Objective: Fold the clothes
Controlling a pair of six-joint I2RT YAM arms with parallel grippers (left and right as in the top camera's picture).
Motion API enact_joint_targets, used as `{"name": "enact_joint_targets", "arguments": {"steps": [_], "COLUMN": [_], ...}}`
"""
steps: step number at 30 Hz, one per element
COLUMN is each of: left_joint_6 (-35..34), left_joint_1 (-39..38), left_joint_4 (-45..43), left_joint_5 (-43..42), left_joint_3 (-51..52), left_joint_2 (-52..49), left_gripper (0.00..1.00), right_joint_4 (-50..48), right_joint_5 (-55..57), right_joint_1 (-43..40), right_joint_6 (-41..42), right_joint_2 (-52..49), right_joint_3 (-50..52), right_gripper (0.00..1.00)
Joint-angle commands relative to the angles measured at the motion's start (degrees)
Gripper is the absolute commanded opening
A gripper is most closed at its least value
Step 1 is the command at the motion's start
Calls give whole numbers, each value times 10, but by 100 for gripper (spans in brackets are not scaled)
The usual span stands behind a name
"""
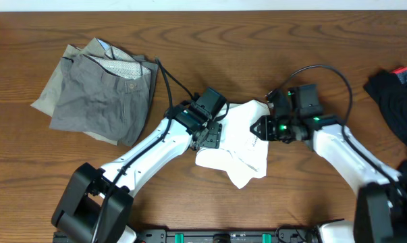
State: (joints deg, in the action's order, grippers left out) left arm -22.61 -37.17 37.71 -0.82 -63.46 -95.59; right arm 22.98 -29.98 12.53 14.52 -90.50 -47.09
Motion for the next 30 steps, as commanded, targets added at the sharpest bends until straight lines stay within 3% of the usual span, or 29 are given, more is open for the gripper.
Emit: {"name": "enact_joint_targets", "arguments": {"steps": [1,5,10,13,15,17,19,21,28,30], "left_joint_6": [27,27,27,27,27,27,29,29,29,29], "left_joint_1": [3,3,2,2,2,2,2,2,2,2], "left_joint_4": [-3,4,9,10,12,12,11,10,10,9], "left_joint_5": [13,13,2,-1,-5,-10,-11,-11,-11,-11], "left_joint_3": [-8,-6,-5,-5,-4,-4,-4,-4,-4,-4], "left_joint_2": [-16,-37,-60,-72,-76,-76,-76,-76,-76,-76], "left_gripper": [75,74,74,74,74,73,58,51,50,45], "right_joint_4": [1,19,17,16,12,7,1,-7,-41,-54], "right_joint_5": [43,145,69,-6,-28,-33,-32,-20,32,32], "right_joint_1": [5,-6,-15,-17,-17,-16,-16,-16,-16,-16], "right_joint_6": [18,27,-3,-17,-16,-5,4,23,61,65], "right_joint_2": [-33,-39,-29,-18,-16,-17,-17,-17,-19,-20], "right_joint_3": [0,0,-7,-8,-8,-8,-8,-8,-8,-8], "right_gripper": [1,1,5,17,38,42,42,41,33,27]}}
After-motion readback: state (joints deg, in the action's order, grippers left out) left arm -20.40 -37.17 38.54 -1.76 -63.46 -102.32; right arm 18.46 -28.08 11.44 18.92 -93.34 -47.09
